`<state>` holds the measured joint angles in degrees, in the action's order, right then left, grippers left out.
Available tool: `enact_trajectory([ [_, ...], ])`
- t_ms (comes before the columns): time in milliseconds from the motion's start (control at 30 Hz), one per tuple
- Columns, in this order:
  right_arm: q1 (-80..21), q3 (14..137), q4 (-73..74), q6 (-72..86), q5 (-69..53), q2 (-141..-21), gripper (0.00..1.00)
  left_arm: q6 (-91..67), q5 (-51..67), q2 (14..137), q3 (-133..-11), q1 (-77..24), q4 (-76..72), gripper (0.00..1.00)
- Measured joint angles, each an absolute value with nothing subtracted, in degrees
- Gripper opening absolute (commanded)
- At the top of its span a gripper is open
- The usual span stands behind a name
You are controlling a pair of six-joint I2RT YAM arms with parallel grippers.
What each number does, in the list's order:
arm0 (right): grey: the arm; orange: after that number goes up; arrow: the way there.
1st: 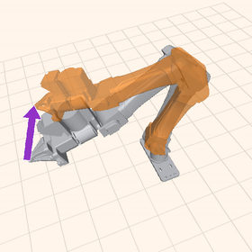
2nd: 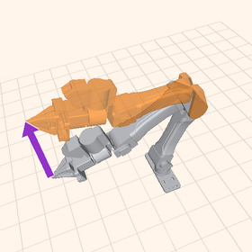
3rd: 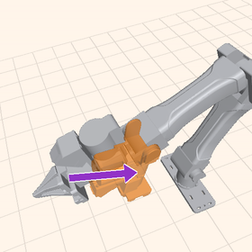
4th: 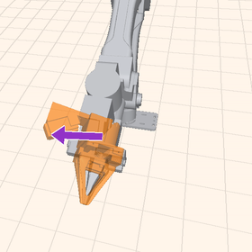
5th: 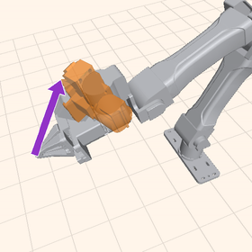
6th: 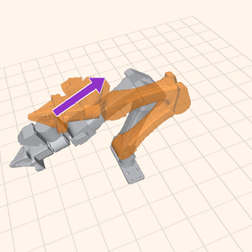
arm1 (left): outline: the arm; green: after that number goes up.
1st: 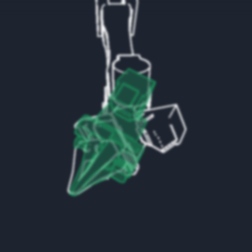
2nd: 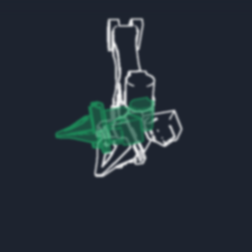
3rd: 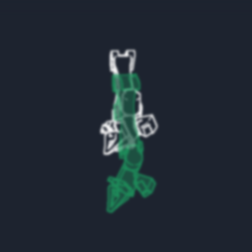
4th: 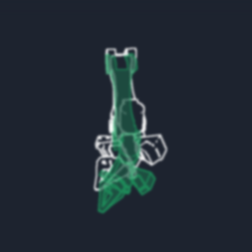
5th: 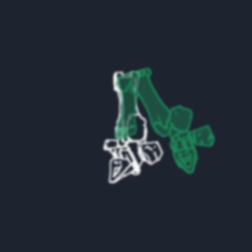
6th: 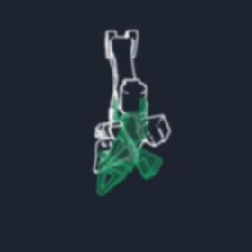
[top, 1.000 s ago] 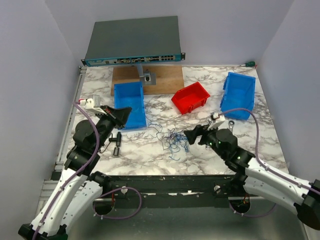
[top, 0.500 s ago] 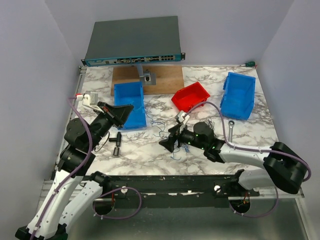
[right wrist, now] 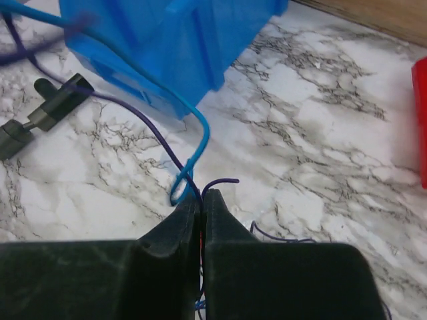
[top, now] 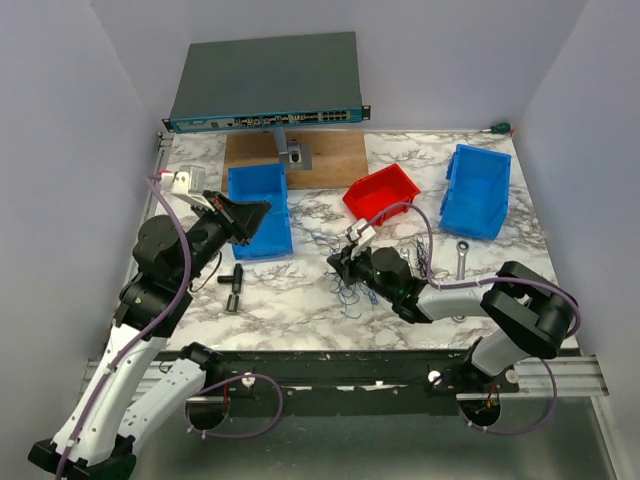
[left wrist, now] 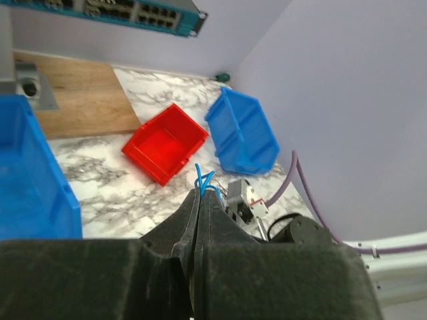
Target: Untangle the cables
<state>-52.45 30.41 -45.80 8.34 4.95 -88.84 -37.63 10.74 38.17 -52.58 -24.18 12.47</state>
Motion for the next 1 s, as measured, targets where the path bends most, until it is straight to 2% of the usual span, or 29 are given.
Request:
enact_trajectory([
  [100,-52.4,28.4,-47.1,10.5,10.1,-88.8,0.01,-35.5,6.9,38.9,-57.1,-24.3,16.1,0.0],
  [233,-52.5,27.8,-46.1,15.3,23.3,-88.6,0.01,-33.2,-4.4,37.8,-61.5,-24.2,20.1,0.0],
  [367,-51.4,27.3,-43.2,21.0,35.5,-86.9,0.01,-32.3,-16.4,32.1,-59.3,-24.2,21.7,0.0],
  [467,-49.1,25.8,-41.5,25.7,40.3,-84.4,0.01,-31.8,-20.8,29.4,-56.8,-24.1,21.7,0.0],
  [667,-44.5,22.3,-38.3,32.4,44.0,-79.0,0.01,-31.8,-22.7,31.5,-53.1,-24.1,22.1,0.0],
  [1000,-44.5,22.1,-37.8,33.5,43.7,-78.3,0.01,-33.5,-22.6,39.6,-52.8,-24.1,21.1,0.0],
])
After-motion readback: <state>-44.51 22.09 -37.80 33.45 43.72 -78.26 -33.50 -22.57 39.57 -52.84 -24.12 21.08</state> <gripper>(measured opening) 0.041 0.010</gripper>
